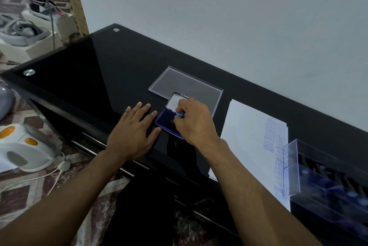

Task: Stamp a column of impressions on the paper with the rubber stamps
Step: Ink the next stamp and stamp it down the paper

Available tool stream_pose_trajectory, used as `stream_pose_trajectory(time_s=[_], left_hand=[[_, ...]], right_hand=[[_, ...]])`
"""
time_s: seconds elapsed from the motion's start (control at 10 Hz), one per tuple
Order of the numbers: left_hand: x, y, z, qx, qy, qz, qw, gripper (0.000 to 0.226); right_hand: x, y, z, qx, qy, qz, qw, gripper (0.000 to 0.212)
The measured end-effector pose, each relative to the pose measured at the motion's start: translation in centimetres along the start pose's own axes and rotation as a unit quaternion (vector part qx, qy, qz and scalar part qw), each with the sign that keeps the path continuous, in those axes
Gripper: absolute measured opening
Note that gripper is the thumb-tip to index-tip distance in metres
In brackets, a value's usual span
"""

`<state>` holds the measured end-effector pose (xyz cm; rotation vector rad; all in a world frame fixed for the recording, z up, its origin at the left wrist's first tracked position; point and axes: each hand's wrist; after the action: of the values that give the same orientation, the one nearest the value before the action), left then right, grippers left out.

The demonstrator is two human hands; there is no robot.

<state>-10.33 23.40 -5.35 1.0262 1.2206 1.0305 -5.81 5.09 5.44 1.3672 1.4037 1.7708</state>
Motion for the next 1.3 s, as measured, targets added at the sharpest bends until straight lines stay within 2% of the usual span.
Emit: stream_pose_trajectory(time_s=[0.2,0.4,0.6,1.3], left_hand=[[0.00,0.02,0.06,0.004,0.002,0.006,1.000,0.074],[-0.05,0.13,-0.04,0.002,-0.001,0.000,1.000,0.072],[-0.12,0.24,-0.07,0.005,-0.003,-0.005,1.000,0.069],[-0.16,0.12,-0.04,0.003,0.002,0.004,1.000,0.067]], right_hand=[[-0.03,-0.43,0.44,-0.004,-0.013,-0.003,1.000,0.018],[-0.35,-0.43,0.24,-0.005,-0.010,0.006,1.000,0.012],[-0.38,-0.98,0.16,-0.030,-0.012,0.008,0.999,0.014],[-0.53,-0.31,0.12,-0.003,-0.012,0.012,1.000,0.009]])
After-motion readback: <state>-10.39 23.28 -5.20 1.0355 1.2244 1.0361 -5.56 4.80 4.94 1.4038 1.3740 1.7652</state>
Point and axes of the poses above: each hand's wrist, its own z-axis towards the middle knuckle, its own y-axis out of the back of the hand, x = y × z, and after that the axes turned 7 degrees about x, right-handed
